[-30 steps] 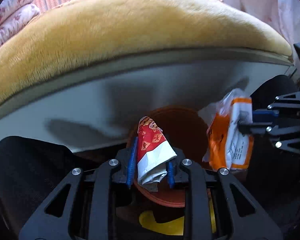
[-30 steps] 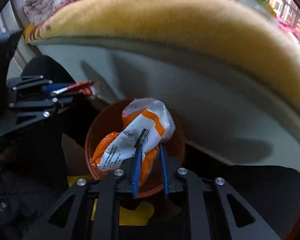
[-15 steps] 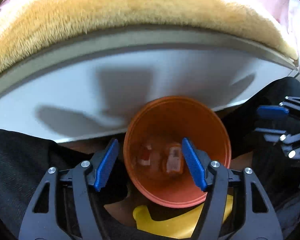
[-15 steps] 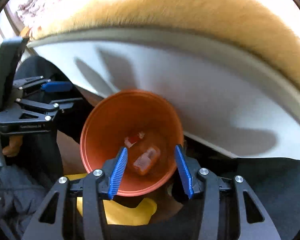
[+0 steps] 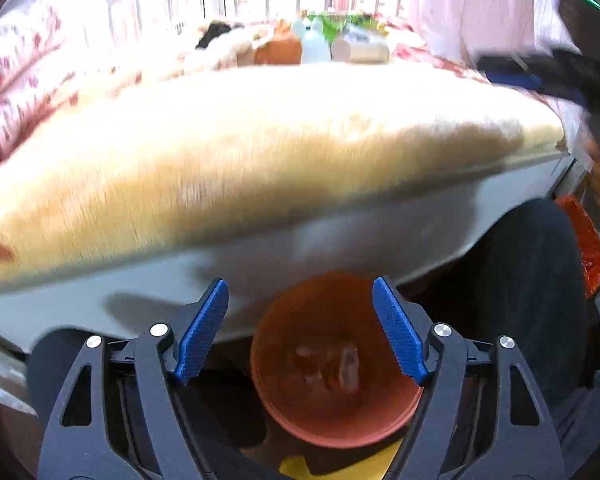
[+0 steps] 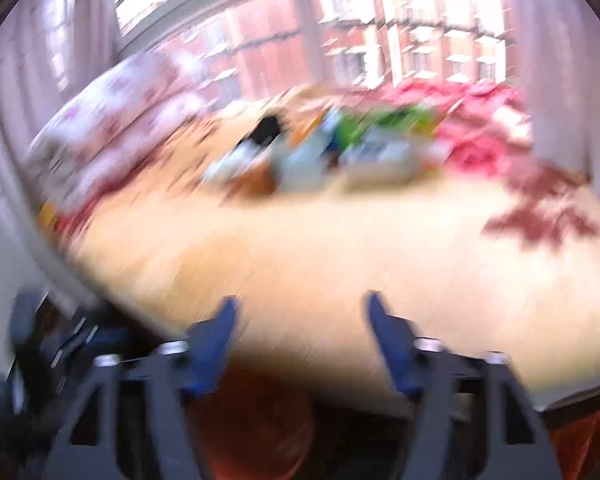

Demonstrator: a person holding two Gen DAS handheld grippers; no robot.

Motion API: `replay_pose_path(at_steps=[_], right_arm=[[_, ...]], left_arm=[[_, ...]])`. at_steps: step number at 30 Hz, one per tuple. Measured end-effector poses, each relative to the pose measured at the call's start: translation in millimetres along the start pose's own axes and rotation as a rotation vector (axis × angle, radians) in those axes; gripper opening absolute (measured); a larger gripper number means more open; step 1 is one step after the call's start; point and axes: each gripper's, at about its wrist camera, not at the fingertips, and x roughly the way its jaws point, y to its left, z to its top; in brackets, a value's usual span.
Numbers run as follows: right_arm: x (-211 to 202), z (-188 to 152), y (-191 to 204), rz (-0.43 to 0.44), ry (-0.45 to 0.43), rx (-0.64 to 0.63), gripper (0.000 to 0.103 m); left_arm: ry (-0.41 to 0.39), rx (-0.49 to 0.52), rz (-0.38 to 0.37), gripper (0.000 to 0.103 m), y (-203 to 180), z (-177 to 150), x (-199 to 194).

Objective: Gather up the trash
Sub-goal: 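Grasp the white bottle with the right gripper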

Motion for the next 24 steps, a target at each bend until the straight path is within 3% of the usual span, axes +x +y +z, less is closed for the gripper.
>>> replay_pose_path(at_steps=[3,8,15,20,22,24], right_arm=[[25,47,-16,-0.084,-0.072,0.000,0.089],[84,88,-21,-0.101,-0.004,-0.015,0.097],[150,102,-18,-0.230,0.105,-0.121,0.098],[180,122,-25,-0.252,0.152,-0.142,0.098],[197,125,-26,-0.247,0.199,-0.138,0.098],[221,120,-32,-0.312,0.287,-0.129,0.094]], left_arm=[[-0.028,-0.006,-0.011,0.073,-7,14,-7],[-0.055,-0.018,-0.040,0.073,-11,22,-2],[-0.042,0.017,-0.028,0.073,-16,24,6],[-0.025,0.035,-0.049,0.073,-19,26,20],[-0.011,0.035,-0.052,0.073,-20,27,28],[0.001,0.030,-0.057,0.073,-21,27,32]])
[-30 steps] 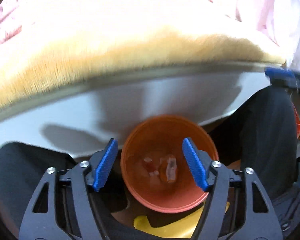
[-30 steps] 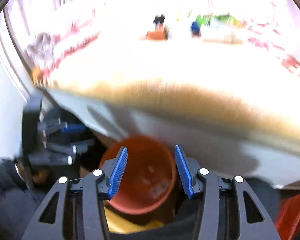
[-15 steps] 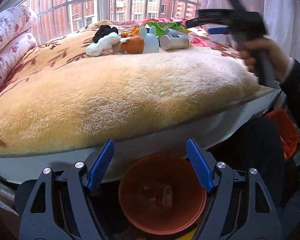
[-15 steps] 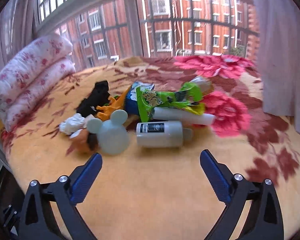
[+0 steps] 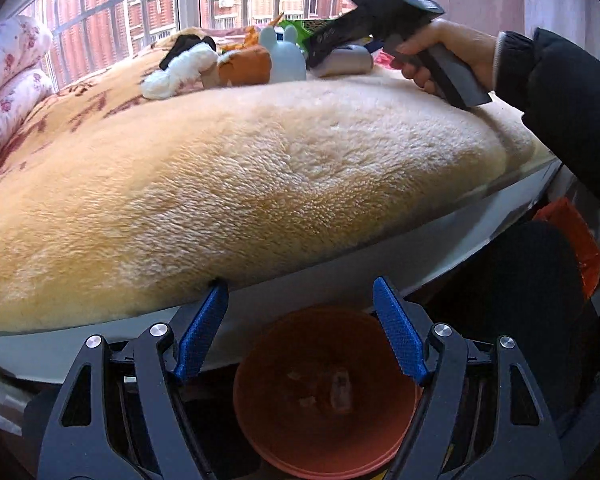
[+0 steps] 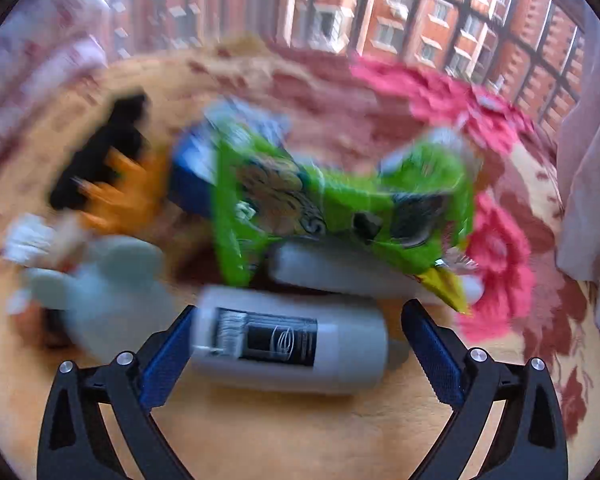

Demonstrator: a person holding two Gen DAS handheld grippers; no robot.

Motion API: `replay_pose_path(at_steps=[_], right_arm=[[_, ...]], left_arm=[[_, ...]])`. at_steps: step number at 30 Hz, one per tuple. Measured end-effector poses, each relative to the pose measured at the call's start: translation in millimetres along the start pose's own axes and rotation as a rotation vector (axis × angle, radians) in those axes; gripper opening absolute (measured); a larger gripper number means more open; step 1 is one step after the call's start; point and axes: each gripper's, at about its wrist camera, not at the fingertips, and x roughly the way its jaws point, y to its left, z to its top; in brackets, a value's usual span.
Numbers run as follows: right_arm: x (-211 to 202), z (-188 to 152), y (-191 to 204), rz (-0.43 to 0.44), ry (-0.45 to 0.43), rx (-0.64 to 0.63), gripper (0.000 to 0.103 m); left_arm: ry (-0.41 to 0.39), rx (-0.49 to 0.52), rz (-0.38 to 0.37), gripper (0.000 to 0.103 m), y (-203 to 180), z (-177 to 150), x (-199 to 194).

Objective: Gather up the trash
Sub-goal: 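Grasp the white bottle with the right gripper, then grasp the brown sock with the left gripper while the right holds the bottle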

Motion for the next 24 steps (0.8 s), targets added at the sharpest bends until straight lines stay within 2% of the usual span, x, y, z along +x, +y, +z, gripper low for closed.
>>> replay_pose_path(at_steps=[1,2,10,13,17,20,24], right_arm=[[4,-1,0,0.013,0.015,0.007,0.088],[6,-3,-2,0.060,0.017,0.026,0.080],[-33,-28,-19,0.162,-0.065,0.119,0.079],[-61,-54,-23,0.193,-0.116,0.132,0.079],[-91,-89,-29,0.272,-0.178,0.162,0.079],[-113,-119,-32,0.282,-0.234,0.180,0.079],[-134,-153,-34,0.274,-0.311,0.214,0.079]], left_arm=[[0.002,-0.002,0.000,0.073,0,0,1],[0.003,-0.004,0.002,0.073,0,-1,0],[-0.011,-0.040,0.003,0.073,4,10,-10],[-0.020,-0.056,0.014,0.073,6,21,-13],[-0.052,-0.050,0.047,0.073,8,54,-14],[-0.057,-0.058,0.094,0.073,14,91,-1],[-0.033,-0.135,0.080,0.073,30,138,28]])
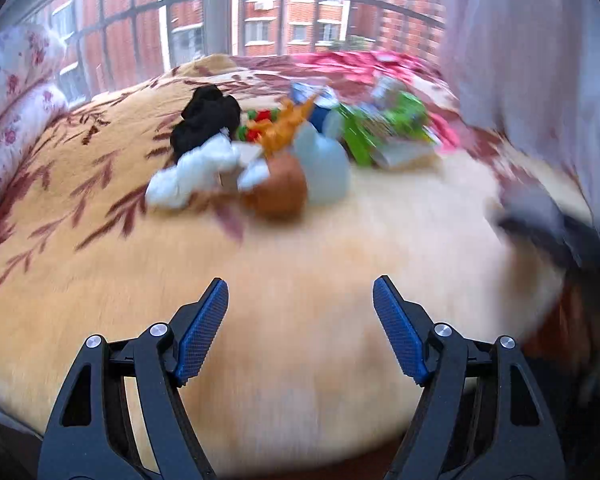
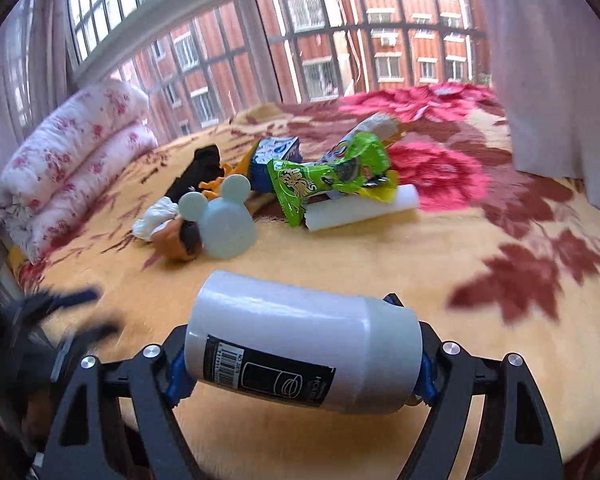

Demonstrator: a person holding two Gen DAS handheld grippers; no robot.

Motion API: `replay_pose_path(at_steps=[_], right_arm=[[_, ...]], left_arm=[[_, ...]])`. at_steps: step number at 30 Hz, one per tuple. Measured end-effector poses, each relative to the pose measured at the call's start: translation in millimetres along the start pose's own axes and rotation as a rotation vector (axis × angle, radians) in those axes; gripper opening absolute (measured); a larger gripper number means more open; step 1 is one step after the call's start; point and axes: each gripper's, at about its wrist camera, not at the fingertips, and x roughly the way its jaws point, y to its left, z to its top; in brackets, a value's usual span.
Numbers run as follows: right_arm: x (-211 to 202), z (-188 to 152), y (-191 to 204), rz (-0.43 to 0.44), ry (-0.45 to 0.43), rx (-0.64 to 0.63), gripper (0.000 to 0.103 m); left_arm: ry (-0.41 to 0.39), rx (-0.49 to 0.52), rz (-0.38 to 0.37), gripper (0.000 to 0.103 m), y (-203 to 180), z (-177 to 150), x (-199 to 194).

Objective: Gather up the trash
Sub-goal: 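Grasp the brown sock with the left gripper while the right holds the bottle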

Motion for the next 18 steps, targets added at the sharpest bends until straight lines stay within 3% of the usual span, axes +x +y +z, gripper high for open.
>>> replay_pose_path(at_steps=[3,9,11,12,13,18], right_arm=[[-14,-18,-1,0.003,-0.045,0.016,0.080],[-26,-42,-6,0.019,-0.070,0.026,0.080],[-29,-47,-6,0.020,-0.082,0.022,0.080],[-30,-48,-5,0.020,-0.086,0.022,0.080],[-32,-50,-5,0.023,-0.093,0.025,0.080],[-36,-55,-4,0.045,-0.111,0.073,0.080]], left_arm=[[0.026,-0.039,0.016,0.073,0,31,32],[0.062,-0.120,0.090,0.071,3,53,71],[0.087,-0.134,0.098,0.058,7,56,82],[0.096,-0.136,0.110,0.044,8,56,85],[0.105,-0.143,0.124,0.038,11,56,89],[0.067,-0.164,0.095,0.026,15,54,86]])
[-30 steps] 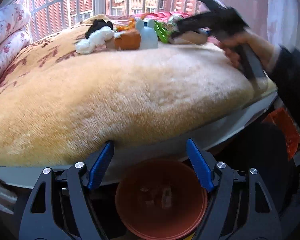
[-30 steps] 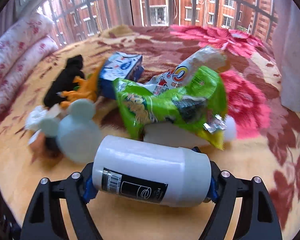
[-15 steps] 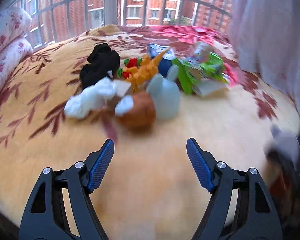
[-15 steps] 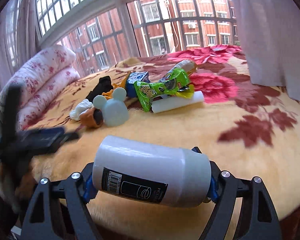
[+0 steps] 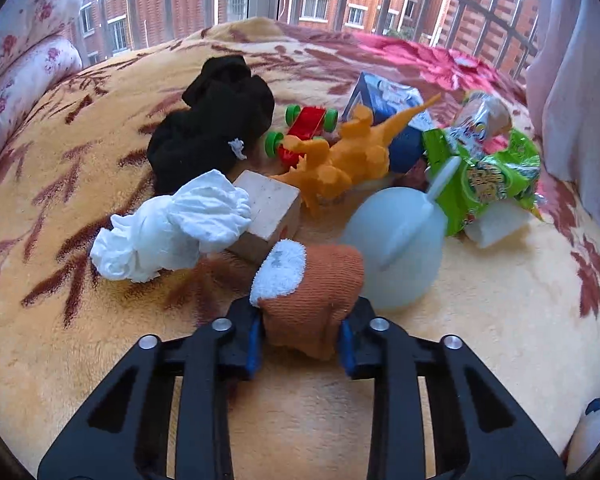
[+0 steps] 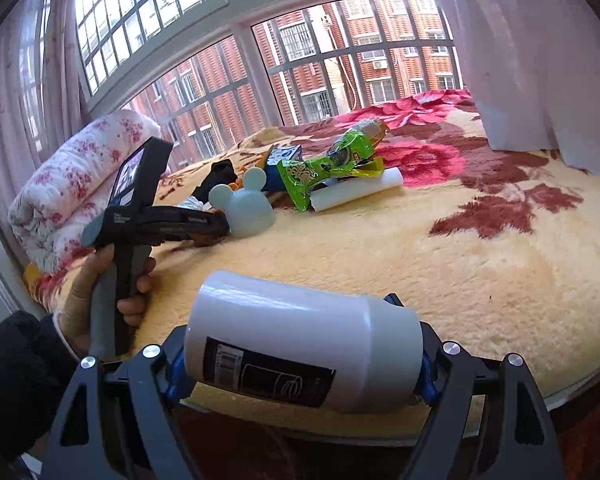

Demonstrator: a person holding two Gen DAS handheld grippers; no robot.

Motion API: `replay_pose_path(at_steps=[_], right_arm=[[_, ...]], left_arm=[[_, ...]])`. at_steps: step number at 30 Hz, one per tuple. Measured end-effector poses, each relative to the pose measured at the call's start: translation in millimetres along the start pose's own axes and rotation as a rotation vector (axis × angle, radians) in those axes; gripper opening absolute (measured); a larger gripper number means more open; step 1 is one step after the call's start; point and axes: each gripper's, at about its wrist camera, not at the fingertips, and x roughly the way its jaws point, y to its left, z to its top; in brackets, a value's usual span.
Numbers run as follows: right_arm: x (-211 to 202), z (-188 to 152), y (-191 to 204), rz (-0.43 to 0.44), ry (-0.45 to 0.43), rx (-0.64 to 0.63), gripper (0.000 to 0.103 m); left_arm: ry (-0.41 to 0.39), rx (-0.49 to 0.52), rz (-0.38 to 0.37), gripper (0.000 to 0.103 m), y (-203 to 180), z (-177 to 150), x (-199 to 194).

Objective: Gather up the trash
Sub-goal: 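Grasp the brown sock with the left gripper while the right holds the bottle, then lower the bottle and sock into the orange bucket and open both grippers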

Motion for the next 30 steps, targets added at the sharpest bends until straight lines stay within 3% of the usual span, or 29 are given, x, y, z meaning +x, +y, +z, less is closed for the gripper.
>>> replay_pose_path(at_steps=[4,9,21,30], right_arm=[[-11,-4,5,-0.015,-0.004,0.008,0.080],[-35,-11,19,-0.057,-0.021,0.004,0.080],[-96,-17,48,-0.112,-0.068,-0.024,0.080],[-110,-22,81,-0.054,-0.062,-0.086,0.080]], left_arm=[[-0.101,0.018,-0.015,0.025,-1,-11,-27],[-0.173,0.073,-0.042,0.025,-6,-38,-67],[-0.212,0.117,-0.115,0.025,10,-113,-158],[-0.199,0.174,-0.059,0.025,28,-178,-184]])
